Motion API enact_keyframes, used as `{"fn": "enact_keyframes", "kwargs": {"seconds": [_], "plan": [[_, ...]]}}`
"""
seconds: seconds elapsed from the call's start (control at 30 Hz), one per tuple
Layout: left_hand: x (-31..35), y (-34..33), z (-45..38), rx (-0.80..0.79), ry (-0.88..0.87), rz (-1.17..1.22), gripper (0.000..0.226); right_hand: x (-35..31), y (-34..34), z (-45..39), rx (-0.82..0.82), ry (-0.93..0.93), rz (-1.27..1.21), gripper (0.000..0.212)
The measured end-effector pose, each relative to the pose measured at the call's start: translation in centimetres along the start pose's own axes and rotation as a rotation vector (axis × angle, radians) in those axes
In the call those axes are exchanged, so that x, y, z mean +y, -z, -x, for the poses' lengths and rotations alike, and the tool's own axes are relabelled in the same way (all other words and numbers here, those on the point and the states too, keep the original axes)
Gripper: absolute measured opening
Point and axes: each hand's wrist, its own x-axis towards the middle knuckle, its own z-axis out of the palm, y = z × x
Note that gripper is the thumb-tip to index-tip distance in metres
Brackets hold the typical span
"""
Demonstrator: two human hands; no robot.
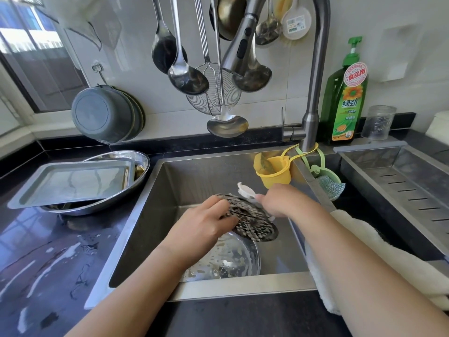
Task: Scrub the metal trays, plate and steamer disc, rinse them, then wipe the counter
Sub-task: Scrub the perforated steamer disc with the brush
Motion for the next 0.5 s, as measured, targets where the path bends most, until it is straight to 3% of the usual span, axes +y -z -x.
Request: {"fn": "enact_keyframes", "kwargs": {"seconds": [0.2, 0.37, 0.5], "plan": [[-0.3, -1.6, 0.9, -0.476, 0.303, -0.008, 0.026, -0.3, -0.1, 1.6, -0.091, -0.008, -0.095, 0.05], [0.0, -3.3, 0.9, -0.807, 0.339, 0.011, 0.033, -0.8, -0.7, 1.8, -0.14, 0.075, -0.008, 0.029], [0.2, -4.8, 1.3, -1.04, 0.399, 0.294, 0.043, -0.9, -1.4, 1.3, -0.124, 0.087, -0.027, 0.047]]}}
